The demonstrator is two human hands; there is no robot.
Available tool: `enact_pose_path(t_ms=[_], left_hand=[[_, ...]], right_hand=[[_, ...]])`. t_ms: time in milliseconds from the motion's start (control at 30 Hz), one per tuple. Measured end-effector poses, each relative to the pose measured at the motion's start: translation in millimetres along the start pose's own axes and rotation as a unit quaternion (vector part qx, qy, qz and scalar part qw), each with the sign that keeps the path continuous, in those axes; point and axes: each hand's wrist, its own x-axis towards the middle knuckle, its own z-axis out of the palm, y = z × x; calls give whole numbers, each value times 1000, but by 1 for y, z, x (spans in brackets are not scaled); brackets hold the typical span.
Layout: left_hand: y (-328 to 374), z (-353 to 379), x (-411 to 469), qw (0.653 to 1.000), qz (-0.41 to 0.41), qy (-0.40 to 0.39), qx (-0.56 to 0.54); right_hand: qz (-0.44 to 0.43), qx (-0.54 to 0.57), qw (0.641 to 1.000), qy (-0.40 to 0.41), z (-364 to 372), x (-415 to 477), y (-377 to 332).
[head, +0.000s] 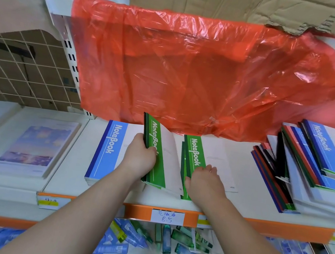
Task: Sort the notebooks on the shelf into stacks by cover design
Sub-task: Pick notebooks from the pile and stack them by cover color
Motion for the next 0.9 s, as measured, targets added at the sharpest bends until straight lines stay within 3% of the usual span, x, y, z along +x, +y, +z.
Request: enact_pose_path(t_ms=[400,567,700,900], left_hand=[[-2,5,0,1000,6,-16,-14],[-4,3,-2,999,2,-16,-29],[-6,6,-4,998,5,-22,-50],[-4,20,-7,995,33,-15,-94]], right_hand=[[-48,0,999,-9,-18,-4,-2],[-54,-12,998,37,-24,-13,0],[-69,60,990,104,-41,-25,-2],[-209,185,949,145,-56,-53,-30]])
